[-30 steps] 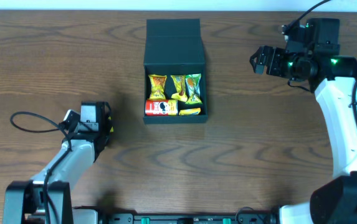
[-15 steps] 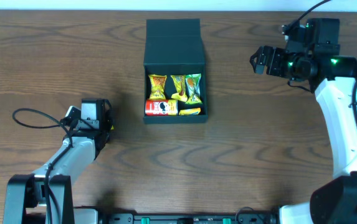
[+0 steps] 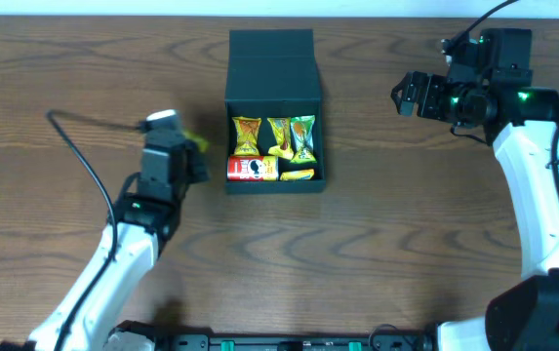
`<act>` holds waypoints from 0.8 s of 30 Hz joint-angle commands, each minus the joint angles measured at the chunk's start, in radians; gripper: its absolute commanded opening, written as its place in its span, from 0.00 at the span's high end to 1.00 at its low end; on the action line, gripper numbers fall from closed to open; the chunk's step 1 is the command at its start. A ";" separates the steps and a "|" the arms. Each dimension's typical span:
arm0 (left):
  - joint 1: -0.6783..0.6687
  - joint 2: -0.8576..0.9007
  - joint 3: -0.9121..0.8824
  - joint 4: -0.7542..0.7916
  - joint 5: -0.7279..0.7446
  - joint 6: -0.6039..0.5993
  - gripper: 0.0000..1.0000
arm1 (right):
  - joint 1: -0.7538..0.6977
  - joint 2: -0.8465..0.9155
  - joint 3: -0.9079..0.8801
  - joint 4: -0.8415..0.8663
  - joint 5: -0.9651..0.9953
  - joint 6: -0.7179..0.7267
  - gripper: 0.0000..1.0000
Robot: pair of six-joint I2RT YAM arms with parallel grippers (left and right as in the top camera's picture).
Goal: Pack container
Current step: 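Carry the Apollo packet over the box with the left gripper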
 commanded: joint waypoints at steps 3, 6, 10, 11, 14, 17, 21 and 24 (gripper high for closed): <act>-0.132 -0.080 0.039 -0.022 -0.039 0.305 0.94 | 0.009 -0.001 -0.001 -0.007 -0.003 0.003 0.01; -0.182 -0.097 0.039 -0.060 -0.038 0.306 0.94 | 0.009 -0.001 -0.001 -0.012 -0.003 0.003 0.01; -0.227 -0.090 0.039 -0.053 -0.037 0.379 0.94 | 0.009 -0.001 -0.001 -0.008 0.032 0.003 0.01; -0.236 -0.089 0.039 -0.045 -0.038 0.396 0.94 | 0.009 -0.001 -0.001 -0.008 0.045 0.003 0.01; -0.243 -0.089 0.039 -0.045 -0.034 0.410 0.94 | 0.008 -0.001 -0.001 -0.008 0.064 0.003 0.01; -0.243 -0.077 0.045 -0.045 -0.018 0.427 0.94 | 0.008 -0.001 -0.001 -0.008 0.063 0.003 0.01; -0.243 -0.024 0.106 -0.080 -0.023 0.480 0.94 | 0.009 -0.001 -0.001 -0.028 0.063 0.003 0.01; -0.237 0.043 0.185 -0.132 -0.022 0.507 0.95 | 0.009 -0.001 -0.001 -0.041 0.064 0.003 0.01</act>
